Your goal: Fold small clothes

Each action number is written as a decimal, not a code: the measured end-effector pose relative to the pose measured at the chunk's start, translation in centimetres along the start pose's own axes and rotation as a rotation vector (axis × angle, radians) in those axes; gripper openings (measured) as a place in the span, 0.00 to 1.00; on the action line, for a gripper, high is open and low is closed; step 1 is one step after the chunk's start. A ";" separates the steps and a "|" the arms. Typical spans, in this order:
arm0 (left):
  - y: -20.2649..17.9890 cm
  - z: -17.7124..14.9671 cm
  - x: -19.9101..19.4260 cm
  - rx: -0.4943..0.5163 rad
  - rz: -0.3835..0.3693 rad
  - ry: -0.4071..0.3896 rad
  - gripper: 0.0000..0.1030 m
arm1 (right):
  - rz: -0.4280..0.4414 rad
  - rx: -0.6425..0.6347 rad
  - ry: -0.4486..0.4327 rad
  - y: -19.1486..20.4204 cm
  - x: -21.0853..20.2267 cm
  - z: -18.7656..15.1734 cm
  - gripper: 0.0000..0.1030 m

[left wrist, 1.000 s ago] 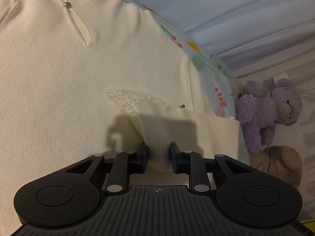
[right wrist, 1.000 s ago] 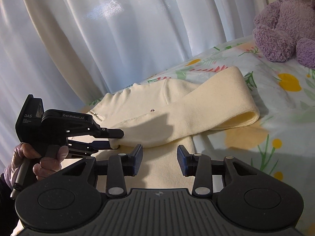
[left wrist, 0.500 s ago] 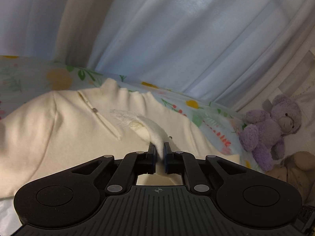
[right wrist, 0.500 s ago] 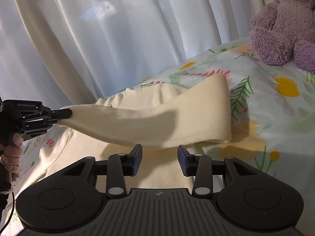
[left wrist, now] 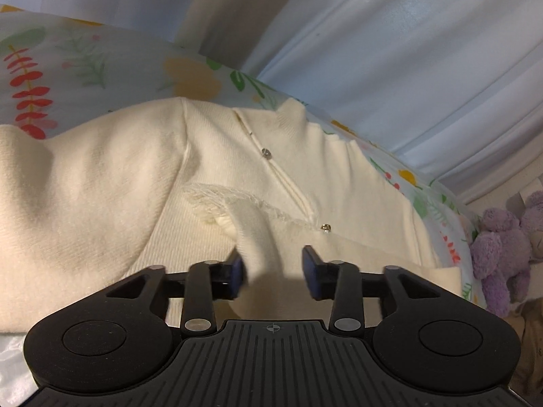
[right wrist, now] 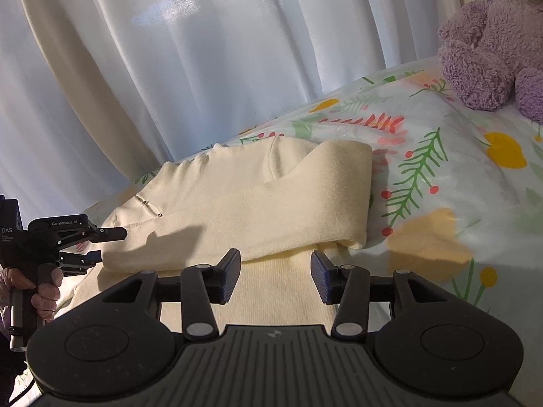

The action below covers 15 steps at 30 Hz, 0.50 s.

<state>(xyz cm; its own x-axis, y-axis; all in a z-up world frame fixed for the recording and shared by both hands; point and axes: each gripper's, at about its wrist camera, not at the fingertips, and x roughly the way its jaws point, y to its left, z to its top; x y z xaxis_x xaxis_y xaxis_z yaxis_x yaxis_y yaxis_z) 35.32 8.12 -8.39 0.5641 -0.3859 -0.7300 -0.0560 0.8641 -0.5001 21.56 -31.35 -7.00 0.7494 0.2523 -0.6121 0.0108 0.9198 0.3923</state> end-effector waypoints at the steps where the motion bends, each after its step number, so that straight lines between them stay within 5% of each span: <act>1: -0.1 0.2 0.0 -0.002 0.005 0.003 0.09 | -0.002 -0.001 0.002 0.0 0.1 0.0 0.44; 8: -1.6 2.0 -5.6 0.062 0.010 -0.208 0.08 | -0.028 -0.009 -0.009 -0.4 1.0 1.1 0.44; 15: 1.6 2.8 -6.2 0.031 0.113 -0.217 0.09 | -0.038 0.029 -0.004 -1.8 3.7 3.3 0.44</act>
<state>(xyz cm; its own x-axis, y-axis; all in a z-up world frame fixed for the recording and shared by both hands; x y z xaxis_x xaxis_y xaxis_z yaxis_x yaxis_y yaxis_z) 34.04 12.76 -3.39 0.7196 -0.2107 -0.6616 -0.1054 0.9086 -0.4041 26.49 -33.06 -7.75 0.7509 0.2161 -0.6241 0.0583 0.9195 0.3887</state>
